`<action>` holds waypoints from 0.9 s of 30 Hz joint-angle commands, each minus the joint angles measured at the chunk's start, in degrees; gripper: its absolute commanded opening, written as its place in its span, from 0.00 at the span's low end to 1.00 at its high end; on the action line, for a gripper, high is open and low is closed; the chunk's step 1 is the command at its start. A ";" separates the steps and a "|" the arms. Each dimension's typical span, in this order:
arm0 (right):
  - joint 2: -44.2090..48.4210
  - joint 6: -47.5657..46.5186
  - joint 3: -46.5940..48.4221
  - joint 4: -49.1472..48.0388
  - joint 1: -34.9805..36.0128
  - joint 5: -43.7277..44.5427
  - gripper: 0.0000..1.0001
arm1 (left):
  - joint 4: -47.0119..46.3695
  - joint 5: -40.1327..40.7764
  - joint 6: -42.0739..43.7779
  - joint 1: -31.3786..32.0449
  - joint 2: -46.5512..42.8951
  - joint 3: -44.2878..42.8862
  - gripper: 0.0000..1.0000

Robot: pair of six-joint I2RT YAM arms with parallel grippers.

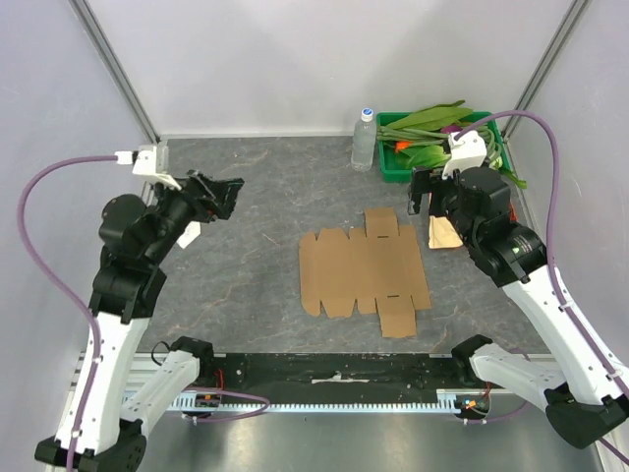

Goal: Fold the paper box

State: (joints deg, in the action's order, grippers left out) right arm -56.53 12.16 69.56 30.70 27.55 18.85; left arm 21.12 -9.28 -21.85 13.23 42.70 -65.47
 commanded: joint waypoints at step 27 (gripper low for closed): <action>-4.38 17.80 -27.37 -3.11 -13.22 -31.37 0.98 | -36.86 -8.66 -32.74 21.12 26.46 42.98 0.76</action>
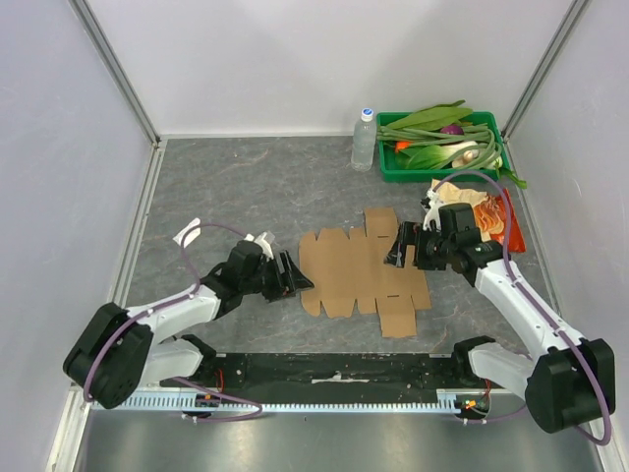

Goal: Fold the paper box

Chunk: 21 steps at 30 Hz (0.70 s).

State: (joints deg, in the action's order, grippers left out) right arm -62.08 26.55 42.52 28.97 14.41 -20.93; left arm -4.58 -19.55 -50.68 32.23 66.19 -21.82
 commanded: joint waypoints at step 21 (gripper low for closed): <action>3.81 7.47 -15.80 1.35 -3.08 -0.85 0.94 | -10.89 10.06 -3.82 8.03 18.71 -8.41 0.75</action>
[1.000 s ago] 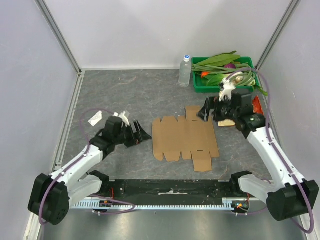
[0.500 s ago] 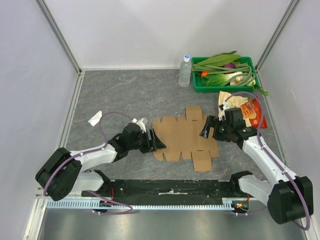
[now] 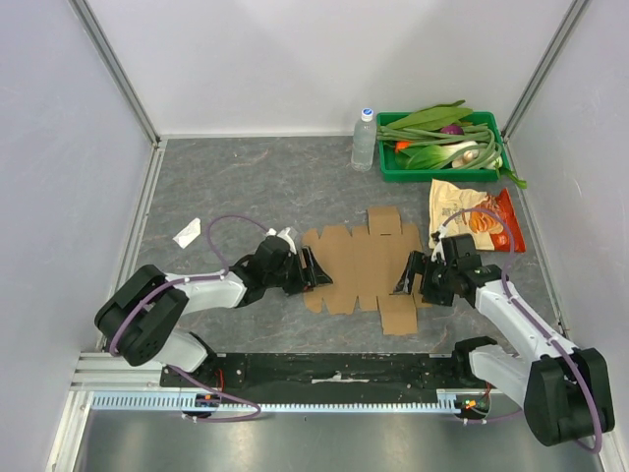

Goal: Fold the paper box

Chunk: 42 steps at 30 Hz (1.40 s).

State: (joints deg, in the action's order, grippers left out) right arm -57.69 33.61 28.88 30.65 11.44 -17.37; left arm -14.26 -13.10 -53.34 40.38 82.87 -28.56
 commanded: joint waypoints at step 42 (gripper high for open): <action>15.69 34.33 -28.27 -49.61 -0.10 -16.91 0.37 | -1.82 4.23 -0.36 -0.22 -1.40 0.69 0.72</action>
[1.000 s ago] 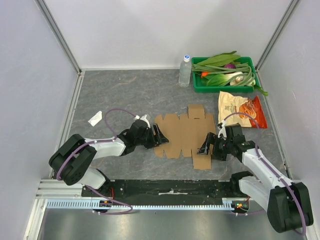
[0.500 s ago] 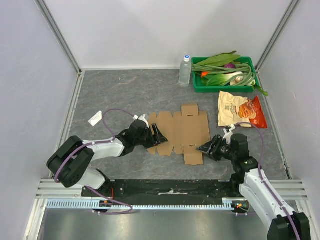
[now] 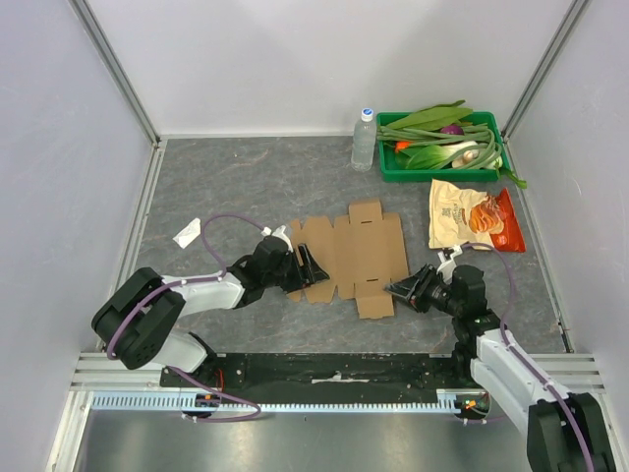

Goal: Fold the paper box

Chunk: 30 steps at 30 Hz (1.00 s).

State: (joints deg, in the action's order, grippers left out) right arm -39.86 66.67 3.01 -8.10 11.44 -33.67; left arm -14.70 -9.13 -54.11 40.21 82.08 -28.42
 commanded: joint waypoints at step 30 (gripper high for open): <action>-9.71 -29.57 30.07 18.97 3.59 25.46 0.00 | 19.68 8.94 9.89 0.14 -24.48 -9.62 0.79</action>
State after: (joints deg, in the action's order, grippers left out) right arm -49.21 51.57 18.61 -1.85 14.92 -20.64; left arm -4.60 -7.18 -51.42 40.29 67.53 -30.72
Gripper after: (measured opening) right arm 0.007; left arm 0.778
